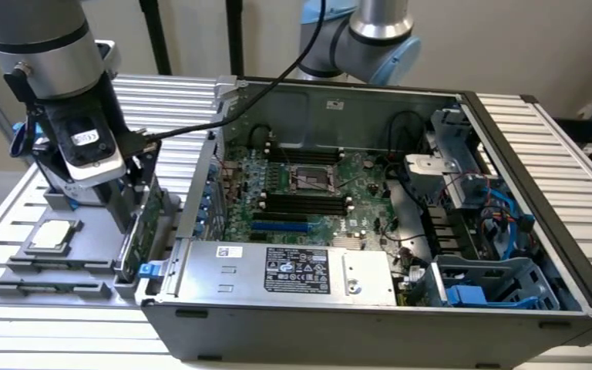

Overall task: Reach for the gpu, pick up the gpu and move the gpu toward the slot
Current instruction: 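Pick up the gpu and move the gpu toward the slot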

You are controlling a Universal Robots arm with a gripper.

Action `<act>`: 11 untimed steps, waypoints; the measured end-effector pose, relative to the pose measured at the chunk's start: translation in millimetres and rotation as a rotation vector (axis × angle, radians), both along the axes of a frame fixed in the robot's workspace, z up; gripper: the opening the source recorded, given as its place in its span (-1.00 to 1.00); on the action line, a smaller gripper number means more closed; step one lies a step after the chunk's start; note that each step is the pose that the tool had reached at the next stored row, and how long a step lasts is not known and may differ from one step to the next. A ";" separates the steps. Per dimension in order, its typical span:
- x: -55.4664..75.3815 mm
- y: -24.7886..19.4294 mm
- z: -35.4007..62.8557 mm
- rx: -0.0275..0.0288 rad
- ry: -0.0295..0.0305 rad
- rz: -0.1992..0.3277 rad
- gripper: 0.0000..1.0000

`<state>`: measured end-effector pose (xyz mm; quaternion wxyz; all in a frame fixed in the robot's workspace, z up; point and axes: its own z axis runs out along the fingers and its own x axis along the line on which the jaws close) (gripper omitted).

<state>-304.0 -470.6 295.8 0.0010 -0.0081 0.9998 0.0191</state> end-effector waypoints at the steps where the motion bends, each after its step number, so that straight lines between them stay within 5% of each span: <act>1: 0.0 -1.1 -1.8 0.0000 0.0000 0.000 -0.04; 11: 0.3 -10.2 -20.1 0.0001 -0.0039 -0.011 -0.04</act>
